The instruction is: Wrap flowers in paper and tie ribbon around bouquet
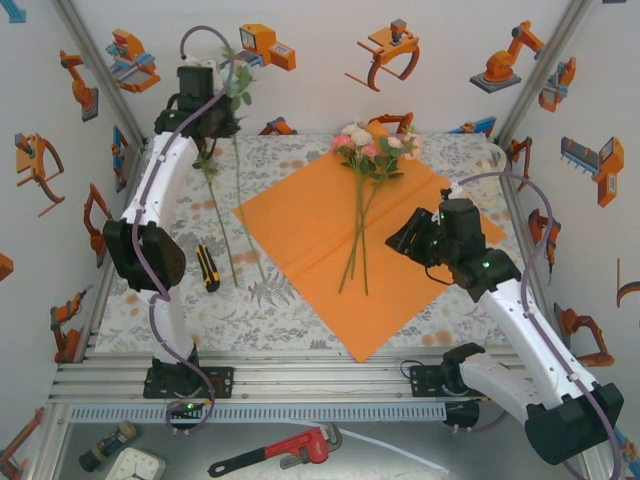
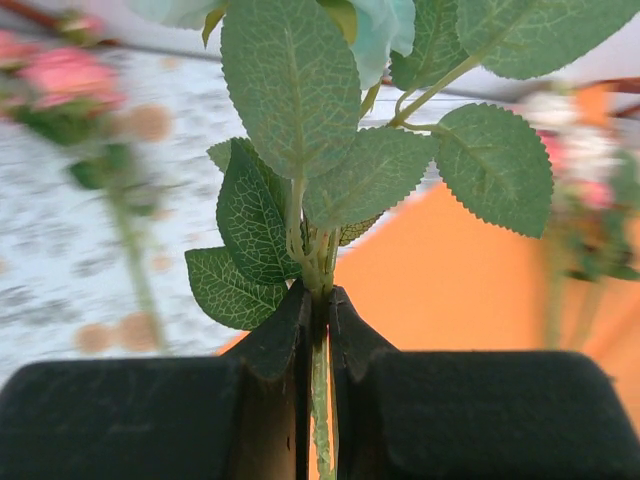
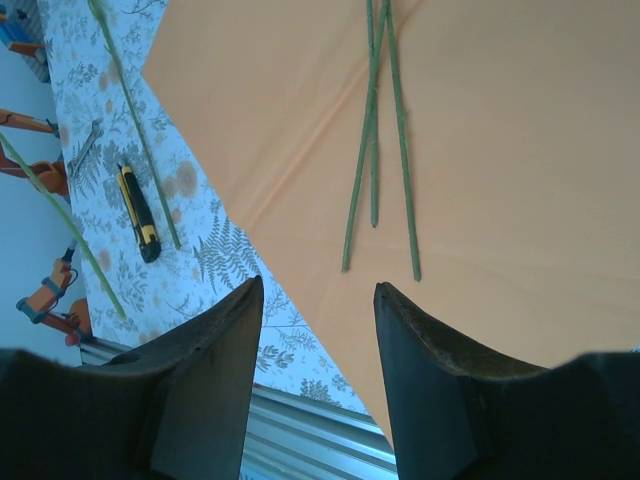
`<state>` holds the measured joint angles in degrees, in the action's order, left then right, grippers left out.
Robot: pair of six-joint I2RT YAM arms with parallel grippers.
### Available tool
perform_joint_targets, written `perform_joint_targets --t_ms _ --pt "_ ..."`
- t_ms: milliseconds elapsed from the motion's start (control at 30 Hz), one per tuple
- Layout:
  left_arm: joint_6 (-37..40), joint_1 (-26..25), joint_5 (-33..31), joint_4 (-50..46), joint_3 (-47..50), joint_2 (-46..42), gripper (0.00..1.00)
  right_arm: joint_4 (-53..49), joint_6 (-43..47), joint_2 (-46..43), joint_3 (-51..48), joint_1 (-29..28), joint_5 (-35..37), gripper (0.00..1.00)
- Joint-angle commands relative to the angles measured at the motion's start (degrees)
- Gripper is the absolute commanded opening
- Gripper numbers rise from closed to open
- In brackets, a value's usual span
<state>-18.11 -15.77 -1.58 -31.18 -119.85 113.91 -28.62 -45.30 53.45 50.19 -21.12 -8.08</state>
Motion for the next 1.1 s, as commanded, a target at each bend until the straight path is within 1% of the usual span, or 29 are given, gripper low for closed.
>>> perform_joint_targets --t_ms 0,67,100,167,267,367,433,567,633,667,700,733,900,933,967,1000,1067 --pt "-9.6 -7.7 7.8 10.0 3.2 1.9 0.0 1.7 -1.1 0.0 -0.4 0.0 -0.7 0.47" --pt "-12.6 -11.4 9.6 16.8 3.4 4.7 0.0 1.8 -1.1 -0.4 -0.9 0.0 -0.7 0.47" --pt "-14.3 -13.2 9.6 18.7 2.0 6.9 0.0 1.8 -1.2 -0.7 -1.1 0.0 -0.7 0.47" --pt "-15.9 -16.0 10.1 20.6 -2.8 12.4 0.0 1.7 -1.3 -1.4 -1.6 0.0 -0.8 0.47" --pt "-16.9 -19.4 9.0 22.0 -10.8 20.4 0.0 1.5 -1.4 -2.6 -2.5 0.0 -0.7 0.48" --pt "-19.8 -20.8 9.0 24.2 -16.3 26.9 0.0 0.6 -1.1 -3.4 -2.8 0.0 -0.1 0.47" --pt "-20.8 -21.3 7.9 24.3 -19.0 30.2 0.0 0.2 -0.9 -3.5 -2.9 0.0 0.2 0.48" --pt "-20.1 -21.9 4.0 27.1 -20.8 34.6 0.0 0.1 -0.3 -3.2 -2.8 0.0 0.4 0.48" --pt "-18.7 -21.9 3.4 26.2 -23.3 36.9 0.0 0.1 0.2 -2.8 -2.5 0.0 0.2 0.47" --pt "-18.3 -21.9 3.3 26.2 -24.1 37.8 0.02 0.0 0.4 -2.7 -2.4 0.0 0.1 0.48" --pt "-18.2 -21.8 3.7 26.7 -24.1 38.2 0.08 -0.1 0.5 -2.7 -2.3 0.1 0.1 0.48" --pt "-18.3 -21.7 4.2 27.5 -24.0 38.6 0.11 -0.2 0.6 -2.7 -2.4 0.1 0.2 0.47" --pt "-17.5 -21.5 4.8 29.0 -24.4 39.6 0.19 -0.7 0.9 -3.1 -2.4 0.0 0.7 0.47" --pt "-17.6 -21.4 4.8 28.8 -24.6 39.7 0.25 -0.8 0.8 -3.2 -2.4 0.0 0.7 0.47" --pt "-17.7 -21.2 4.8 28.7 -24.8 39.6 0.33 -1.0 0.8 -3.5 -2.4 0.0 0.9 0.48" --pt "-17.8 -21.2 4.7 28.5 -24.7 39.3 0.36 -1.1 0.7 -3.7 -2.5 0.1 1.0 0.48" --pt "-17.7 -20.9 4.3 28.0 -24.6 38.4 0.37 -1.5 0.7 -4.4 -2.6 0.0 1.4 0.48"
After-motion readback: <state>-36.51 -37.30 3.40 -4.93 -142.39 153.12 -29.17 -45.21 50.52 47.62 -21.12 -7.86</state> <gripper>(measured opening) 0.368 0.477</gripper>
